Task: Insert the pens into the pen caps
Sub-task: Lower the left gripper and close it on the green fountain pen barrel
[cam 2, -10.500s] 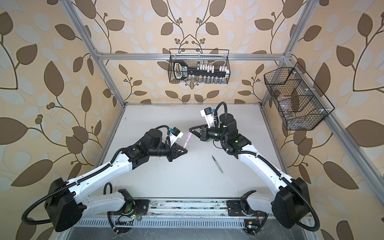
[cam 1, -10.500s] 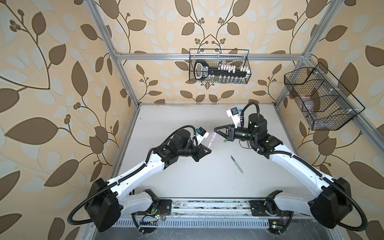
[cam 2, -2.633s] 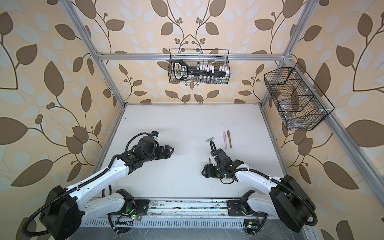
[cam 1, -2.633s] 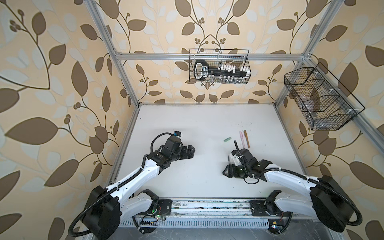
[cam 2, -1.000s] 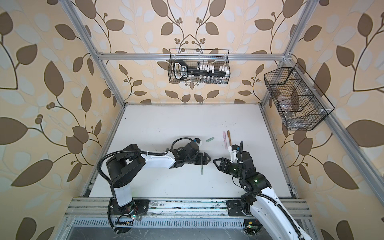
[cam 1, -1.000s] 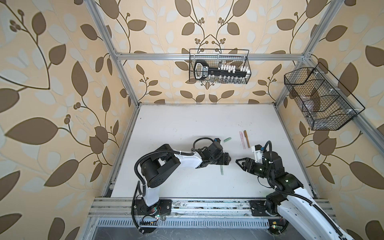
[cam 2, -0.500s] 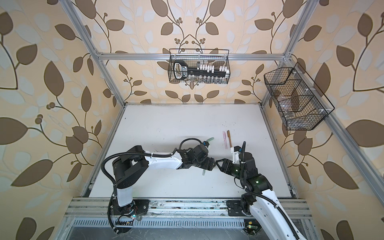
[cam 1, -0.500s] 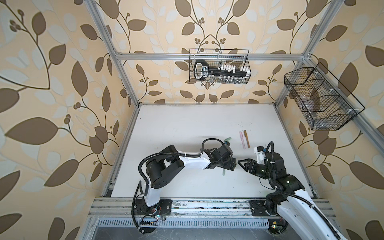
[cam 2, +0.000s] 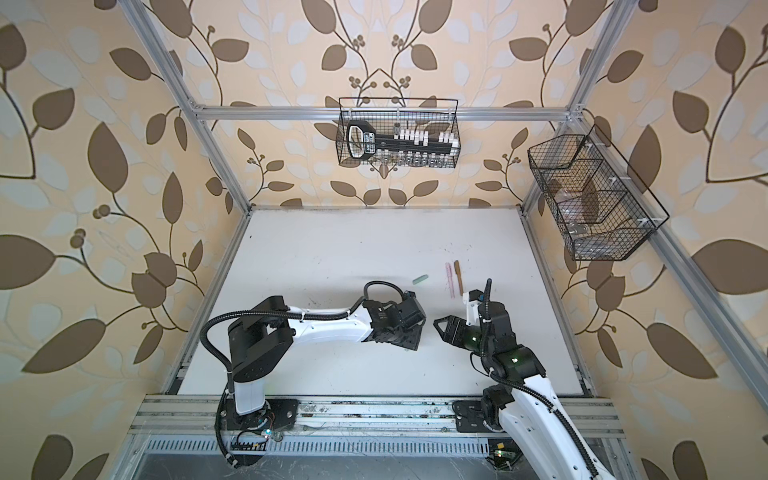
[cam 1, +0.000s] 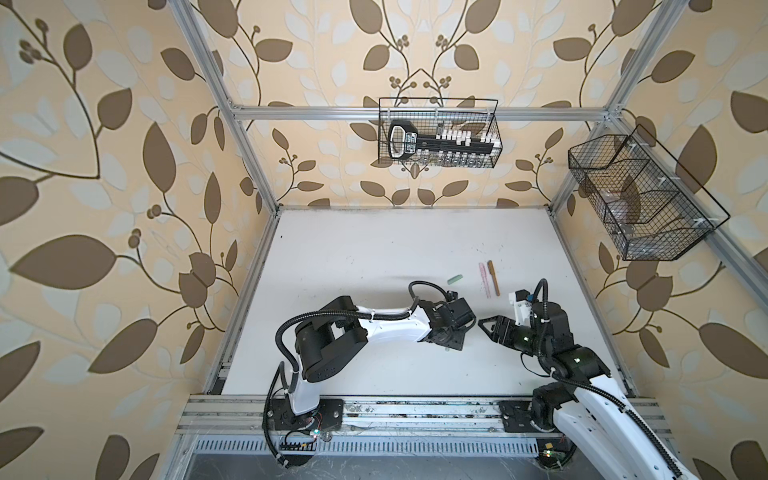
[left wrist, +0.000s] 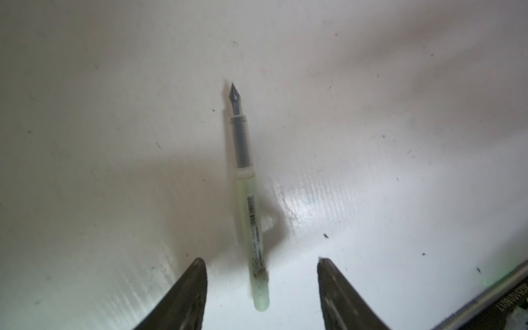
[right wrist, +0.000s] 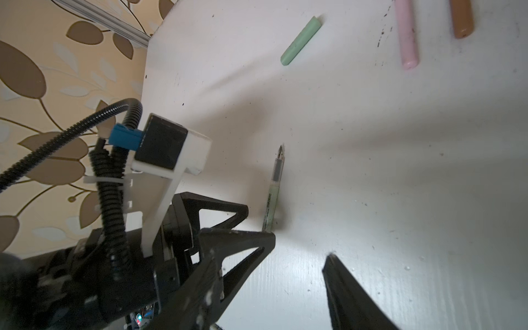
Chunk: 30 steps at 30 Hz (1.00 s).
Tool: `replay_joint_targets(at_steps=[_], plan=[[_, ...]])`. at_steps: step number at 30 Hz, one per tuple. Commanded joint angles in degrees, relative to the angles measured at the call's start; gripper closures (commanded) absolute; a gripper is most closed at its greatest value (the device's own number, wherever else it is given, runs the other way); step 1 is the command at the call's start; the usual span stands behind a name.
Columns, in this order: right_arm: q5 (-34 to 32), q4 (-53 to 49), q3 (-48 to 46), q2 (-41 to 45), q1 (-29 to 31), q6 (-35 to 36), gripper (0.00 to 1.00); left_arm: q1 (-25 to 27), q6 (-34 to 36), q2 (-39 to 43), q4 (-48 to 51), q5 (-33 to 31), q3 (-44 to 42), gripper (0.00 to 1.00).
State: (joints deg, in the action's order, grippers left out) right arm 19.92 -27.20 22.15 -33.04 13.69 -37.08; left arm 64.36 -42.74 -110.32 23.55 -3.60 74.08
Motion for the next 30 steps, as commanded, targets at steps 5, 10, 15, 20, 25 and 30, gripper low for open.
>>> replay_joint_targets(at_steps=[5,10,15,20,25,30], plan=[[-1.77,-1.1,1.76,0.43,-0.25,1.56,0.39,1.38,-1.38,-2.0,6.55,-2.62,3.01,0.42],[-2.32,-1.7,1.84,1.38,-0.37,1.75,0.39,1.39,-1.38,-2.52,7.76,-3.68,2.93,0.46],[-2.87,-2.11,1.76,2.22,-0.58,1.44,0.39,1.4,-1.25,-3.25,2.99,-2.78,1.21,0.5],[-2.67,-1.91,1.78,1.67,-0.6,1.5,0.39,1.38,-0.86,-3.89,2.89,-2.39,1.62,0.58],[-2.7,-1.33,1.51,1.18,-0.64,1.31,0.39,1.4,-1.18,-3.86,2.66,-2.43,0.66,0.67],[-2.28,-0.59,1.23,0.35,-0.62,1.04,0.39,1.3,-0.51,-4.2,1.4,-1.07,0.01,0.78]])
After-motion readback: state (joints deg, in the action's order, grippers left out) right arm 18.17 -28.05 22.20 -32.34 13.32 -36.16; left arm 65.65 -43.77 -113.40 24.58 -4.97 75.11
